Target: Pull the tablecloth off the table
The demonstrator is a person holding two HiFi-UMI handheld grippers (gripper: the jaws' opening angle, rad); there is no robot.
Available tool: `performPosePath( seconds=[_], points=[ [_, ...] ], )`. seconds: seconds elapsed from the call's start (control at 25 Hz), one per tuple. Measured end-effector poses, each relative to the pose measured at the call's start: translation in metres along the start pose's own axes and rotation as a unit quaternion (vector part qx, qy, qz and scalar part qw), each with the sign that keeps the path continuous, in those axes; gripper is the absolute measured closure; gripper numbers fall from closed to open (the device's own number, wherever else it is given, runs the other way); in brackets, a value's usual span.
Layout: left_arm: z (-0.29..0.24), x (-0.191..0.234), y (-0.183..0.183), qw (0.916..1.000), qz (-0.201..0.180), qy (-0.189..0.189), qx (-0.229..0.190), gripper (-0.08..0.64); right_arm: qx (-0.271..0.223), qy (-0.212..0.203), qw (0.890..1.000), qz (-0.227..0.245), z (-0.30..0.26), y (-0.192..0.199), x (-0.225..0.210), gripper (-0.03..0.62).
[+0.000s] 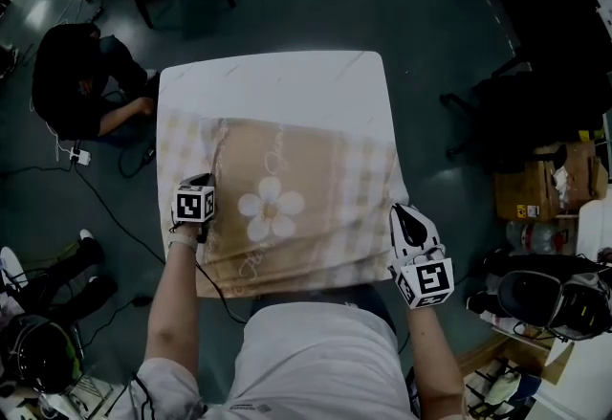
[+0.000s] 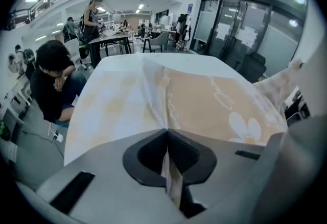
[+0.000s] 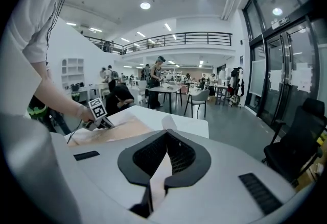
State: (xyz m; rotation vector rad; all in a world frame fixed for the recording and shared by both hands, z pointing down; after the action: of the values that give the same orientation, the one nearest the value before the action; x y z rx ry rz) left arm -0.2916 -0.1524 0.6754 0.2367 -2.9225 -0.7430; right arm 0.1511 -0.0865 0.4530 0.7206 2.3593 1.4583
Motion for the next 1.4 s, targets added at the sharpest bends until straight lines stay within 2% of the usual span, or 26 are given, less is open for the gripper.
performPosePath(
  seconds=[0.08,0.24,0.36,0.44,0.56,0.72,0.92,1.08,1.16,1.28,1.36,1.4],
  points=[
    [0.003,-0.018,0.005,0.9999,0.001,0.016,-0.003,0.548,-0.001,-0.004,1.0,-0.005,0.002,0.001,0.003,0.569],
    [0.008,-0.053,0.019,0.9991,-0.03,0.03,0.007,0.548,-0.003,-0.007,1.0,-0.009,0.008,0.006,0.008,0.569],
    [0.013,-0.081,0.032,0.9971,-0.039,0.062,0.021,0.548,-0.003,-0.005,1.0,-0.017,0.015,0.013,0.009,0.569],
    [0.017,-0.107,0.045,0.9939,-0.052,0.092,0.031,0.548,-0.003,-0.003,1.0,-0.02,0.021,0.017,0.009,0.569],
    [0.021,-0.153,0.063,0.9888,-0.081,0.118,0.042,0.549,-0.004,0.0,1.0,-0.025,0.03,0.028,0.003,0.569],
    [0.025,-0.205,0.083,0.9783,-0.105,0.166,0.068,0.549,-0.003,0.005,0.999,-0.031,0.038,0.037,-0.006,0.569],
    [0.04,-0.214,0.098,0.959,-0.118,0.234,0.107,0.549,0.003,0.01,0.999,-0.037,0.016,0.022,0.007,0.569],
    [0.047,-0.214,0.108,0.947,-0.137,0.271,0.105,0.548,0.008,0.011,0.999,-0.039,0.008,0.026,0.013,0.569],
    [0.052,-0.202,0.096,0.9425,-0.173,0.271,0.092,0.548,0.012,0.01,0.999,-0.04,-0.003,0.02,0.017,0.569],
    [0.063,-0.194,0.073,0.9354,-0.241,0.251,0.064,0.548,0.015,0.012,0.999,-0.041,-0.002,0.022,0.01,0.569],
    [0.068,-0.183,0.05,0.9361,-0.251,0.242,0.045,0.546,0.017,0.015,0.999,-0.042,-0.003,0.022,0.005,0.569],
    [0.068,-0.175,0.036,0.9391,-0.248,0.235,0.035,0.546,0.018,0.015,0.999,-0.042,-0.005,0.022,0.004,0.569]
  ],
)
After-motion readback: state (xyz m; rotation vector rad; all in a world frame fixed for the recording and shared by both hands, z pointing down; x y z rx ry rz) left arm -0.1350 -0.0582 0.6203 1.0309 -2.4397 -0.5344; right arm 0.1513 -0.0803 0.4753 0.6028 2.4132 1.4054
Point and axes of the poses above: the fingertips, and each gripper's own axes: z backward along the fingers, x to its left, y out of its underside, the point moved 5 cm from there along z, backward along the fingers, and after that the axes turned 4 degrees about -y, right-handed, at the moved point
